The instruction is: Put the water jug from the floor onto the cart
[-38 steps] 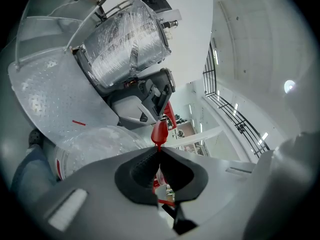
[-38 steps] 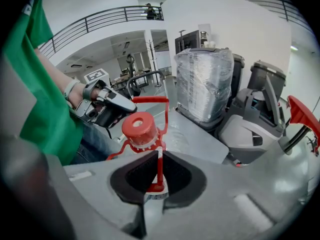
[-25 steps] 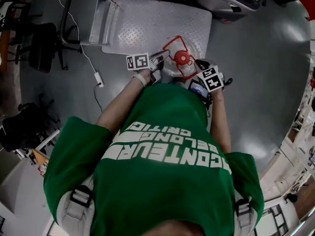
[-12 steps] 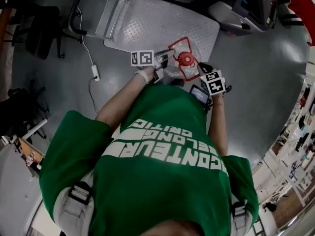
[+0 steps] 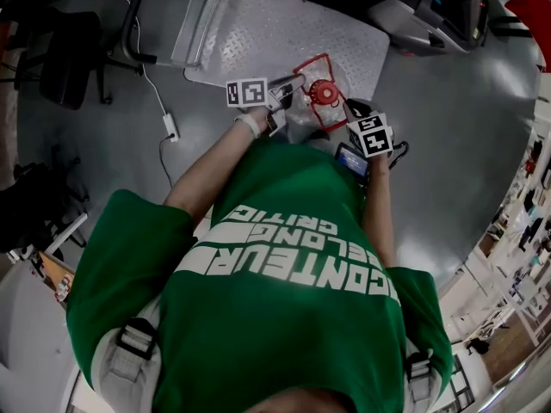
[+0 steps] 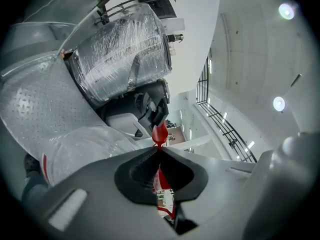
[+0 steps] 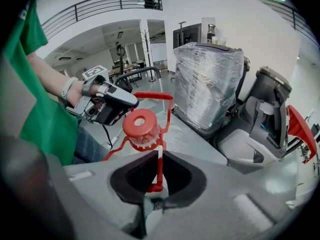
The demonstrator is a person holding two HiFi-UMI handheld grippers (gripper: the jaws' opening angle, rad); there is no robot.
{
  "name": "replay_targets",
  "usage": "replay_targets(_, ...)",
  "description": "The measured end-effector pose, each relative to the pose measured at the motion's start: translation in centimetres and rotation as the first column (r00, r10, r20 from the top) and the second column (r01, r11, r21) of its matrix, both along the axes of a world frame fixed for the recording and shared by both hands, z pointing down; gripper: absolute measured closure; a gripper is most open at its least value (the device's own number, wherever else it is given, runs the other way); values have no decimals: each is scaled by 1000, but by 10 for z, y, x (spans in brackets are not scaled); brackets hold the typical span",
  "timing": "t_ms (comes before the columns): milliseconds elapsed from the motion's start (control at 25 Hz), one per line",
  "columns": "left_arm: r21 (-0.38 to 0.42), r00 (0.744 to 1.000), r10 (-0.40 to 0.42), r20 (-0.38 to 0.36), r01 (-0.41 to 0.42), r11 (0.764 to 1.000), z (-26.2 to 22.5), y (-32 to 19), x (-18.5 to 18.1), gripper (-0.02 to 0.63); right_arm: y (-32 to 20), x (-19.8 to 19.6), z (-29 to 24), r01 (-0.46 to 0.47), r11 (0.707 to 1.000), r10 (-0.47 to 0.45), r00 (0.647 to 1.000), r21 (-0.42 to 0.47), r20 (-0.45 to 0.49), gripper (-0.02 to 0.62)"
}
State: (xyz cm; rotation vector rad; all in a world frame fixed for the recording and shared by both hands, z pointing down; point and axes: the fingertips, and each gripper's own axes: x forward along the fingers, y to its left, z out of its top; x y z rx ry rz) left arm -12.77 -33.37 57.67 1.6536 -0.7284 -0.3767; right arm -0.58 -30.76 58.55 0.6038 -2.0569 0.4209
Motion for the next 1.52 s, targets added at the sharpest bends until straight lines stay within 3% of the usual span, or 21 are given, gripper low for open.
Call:
replay_targets(240,19,1000,-3,10,3,1000,-4,-12,-16,589,-10,-16,0,-2,1000,2,1000,4,27,577)
replay_targets(520,20,997,-73,-8,73,997,-8,-16,-21,589,-23,-17,-3,18,1000,-17,997,-12,77,577)
replay_targets(960,-13,995,-95,-8,94,995,12,-30,35,589,-41,39,14,54,997,-50,995,-51,85,577)
replay_targets(1520,-6,999,-49,-22,49,999,39,-46,53,589,-54,57,41,39,996,-33,996,-78,82,577)
